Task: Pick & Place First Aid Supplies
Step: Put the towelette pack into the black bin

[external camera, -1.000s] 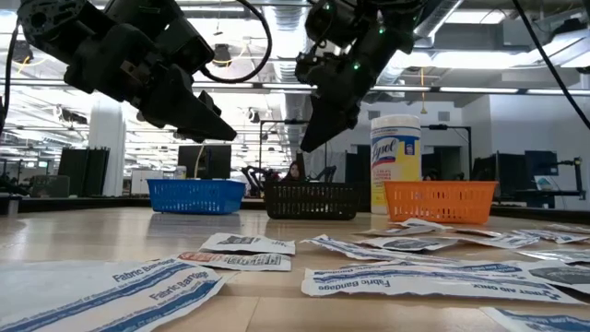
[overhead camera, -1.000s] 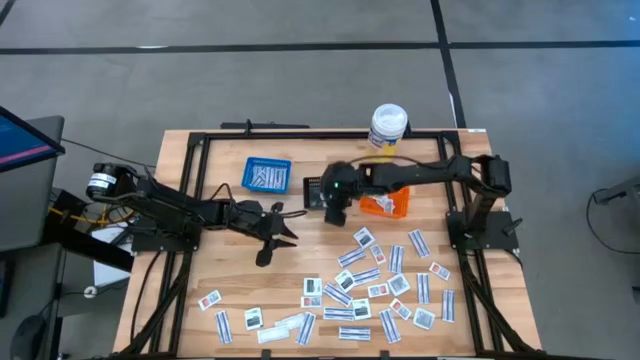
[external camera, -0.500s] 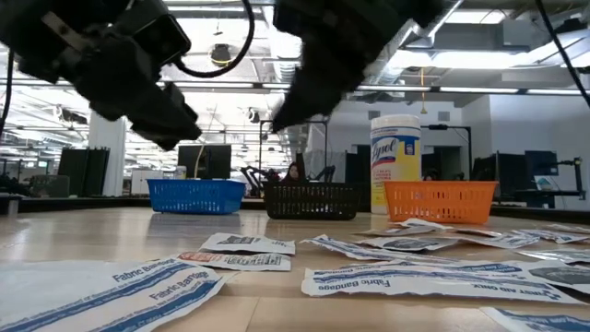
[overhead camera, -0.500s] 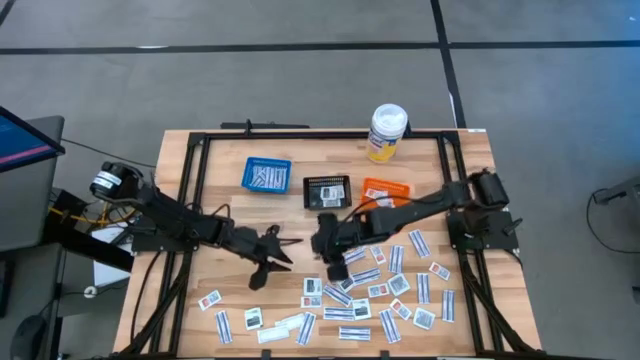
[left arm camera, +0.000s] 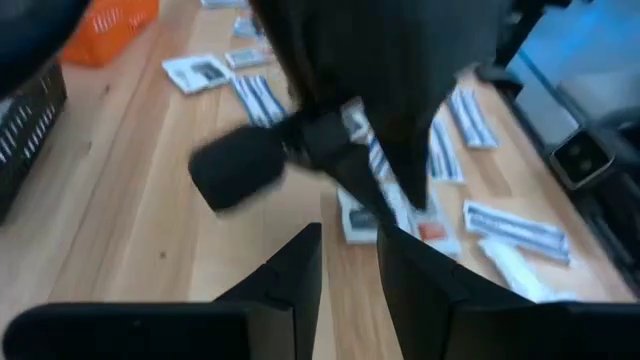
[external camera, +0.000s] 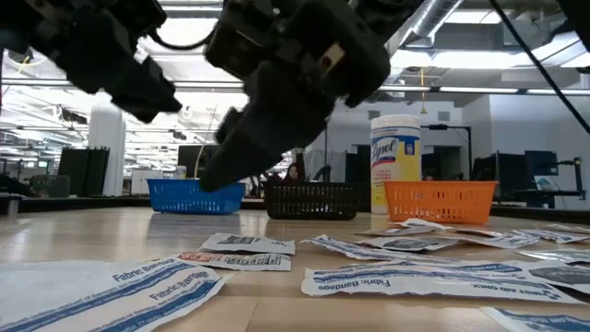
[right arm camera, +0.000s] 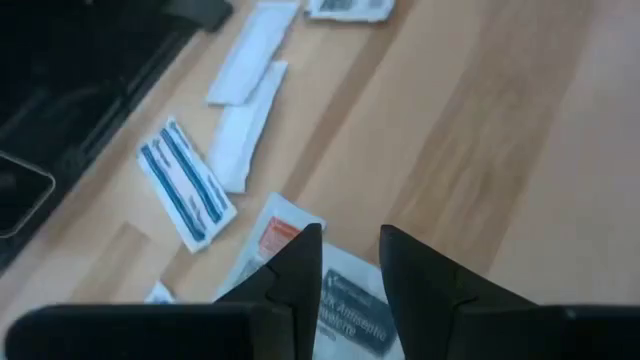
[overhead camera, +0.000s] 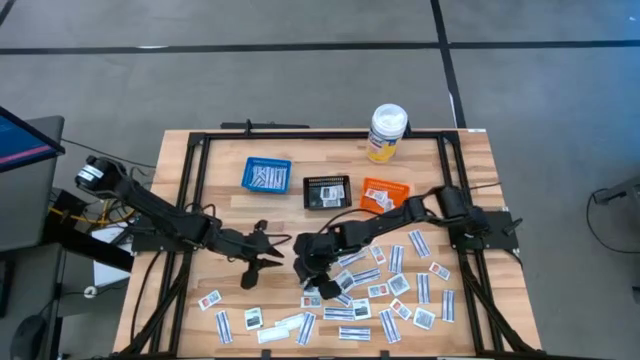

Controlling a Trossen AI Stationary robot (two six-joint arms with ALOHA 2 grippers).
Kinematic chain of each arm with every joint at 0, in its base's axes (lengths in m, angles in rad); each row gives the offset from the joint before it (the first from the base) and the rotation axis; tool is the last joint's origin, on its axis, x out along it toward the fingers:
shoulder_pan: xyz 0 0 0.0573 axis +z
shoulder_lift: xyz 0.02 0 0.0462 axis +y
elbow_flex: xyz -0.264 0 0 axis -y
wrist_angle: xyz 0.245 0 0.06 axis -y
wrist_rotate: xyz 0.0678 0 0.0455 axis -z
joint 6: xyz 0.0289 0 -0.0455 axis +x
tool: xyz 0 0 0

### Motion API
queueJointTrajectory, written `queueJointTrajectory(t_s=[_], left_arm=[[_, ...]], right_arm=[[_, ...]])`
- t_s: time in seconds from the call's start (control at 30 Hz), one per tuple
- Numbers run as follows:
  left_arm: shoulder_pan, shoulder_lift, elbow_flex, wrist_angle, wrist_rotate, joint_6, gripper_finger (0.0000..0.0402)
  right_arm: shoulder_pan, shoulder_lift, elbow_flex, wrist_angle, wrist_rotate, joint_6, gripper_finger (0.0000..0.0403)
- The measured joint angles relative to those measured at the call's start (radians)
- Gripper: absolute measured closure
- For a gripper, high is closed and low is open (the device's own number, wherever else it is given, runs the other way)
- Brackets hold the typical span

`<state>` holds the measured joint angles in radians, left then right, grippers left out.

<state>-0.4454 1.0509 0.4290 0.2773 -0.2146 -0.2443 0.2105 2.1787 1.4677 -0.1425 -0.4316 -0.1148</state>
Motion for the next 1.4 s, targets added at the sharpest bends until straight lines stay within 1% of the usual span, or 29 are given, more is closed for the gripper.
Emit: queueJointTrajectory(t_s=[0.03, 0.1, 0.17, 0.27, 0.4, 0.47, 0.57, 0.67, 0.73, 0.8, 0.9, 1.07, 1.2, 1.27, 1.4], left_arm=[[0.001, -0.011, 0.000, -0.007, -0.003, 0.000, 0.0302], [0.002, -0.037, -0.007, -0.028, -0.003, 0.006, 0.0302], [0.001, -0.041, -0.011, -0.019, -0.004, 0.008, 0.0302], [0.000, -0.047, -0.033, -0.030, -0.007, 0.012, 0.0302], [0.002, -0.035, -0.051, -0.028, -0.018, 0.026, 0.0302], [0.004, -0.027, -0.050, -0.033, -0.030, 0.031, 0.0302], [0.006, -0.016, -0.049, -0.021, -0.034, 0.033, 0.0302], [0.006, -0.011, -0.050, -0.022, -0.040, 0.036, 0.0302], [0.008, -0.008, -0.050, -0.028, -0.045, 0.037, 0.0302], [0.008, -0.008, -0.050, -0.026, -0.047, 0.036, 0.0302], [0.008, -0.008, -0.050, -0.024, -0.047, 0.033, 0.0302], [0.008, -0.008, -0.050, -0.023, -0.047, 0.031, 0.0302], [0.008, -0.008, -0.050, -0.023, -0.047, 0.031, 0.0302], [0.008, -0.008, -0.050, -0.023, -0.047, 0.031, 0.0302], [0.008, -0.008, -0.050, -0.023, -0.047, 0.031, 0.0302]], right_arm=[[-0.003, 0.011, 0.008, -0.037, -0.014, -0.021, 0.0305], [-0.004, 0.042, 0.034, -0.064, -0.008, -0.069, 0.0305], [-0.004, 0.048, 0.044, -0.104, 0.017, -0.102, 0.0305], [-0.004, 0.048, 0.065, -0.108, 0.069, -0.106, 0.0305], [-0.004, 0.046, 0.061, -0.167, 0.159, -0.137, 0.0305], [-0.004, 0.042, 0.063, -0.205, 0.226, -0.171, 0.0305], [-0.024, 0.038, 0.066, -0.246, 0.314, -0.194, 0.0305], [-0.049, 0.037, 0.066, -0.247, 0.389, -0.209, 0.0305], [-0.075, 0.038, 0.066, -0.241, 0.424, -0.209, 0.0305], [-0.100, 0.039, 0.066, -0.240, 0.432, -0.206, 0.0305], [-0.121, 0.032, 0.065, -0.246, 0.434, -0.173, 0.0305], [-0.121, -0.029, 0.055, -0.331, 0.447, -0.086, 0.0305], [-0.120, -0.088, 0.059, -0.315, 0.442, 0.047, 0.0305], [-0.123, -0.085, 0.045, -0.320, 0.442, 0.122, 0.0305], [-0.129, -0.063, 0.021, -0.321, 0.439, 0.216, 0.0305]])
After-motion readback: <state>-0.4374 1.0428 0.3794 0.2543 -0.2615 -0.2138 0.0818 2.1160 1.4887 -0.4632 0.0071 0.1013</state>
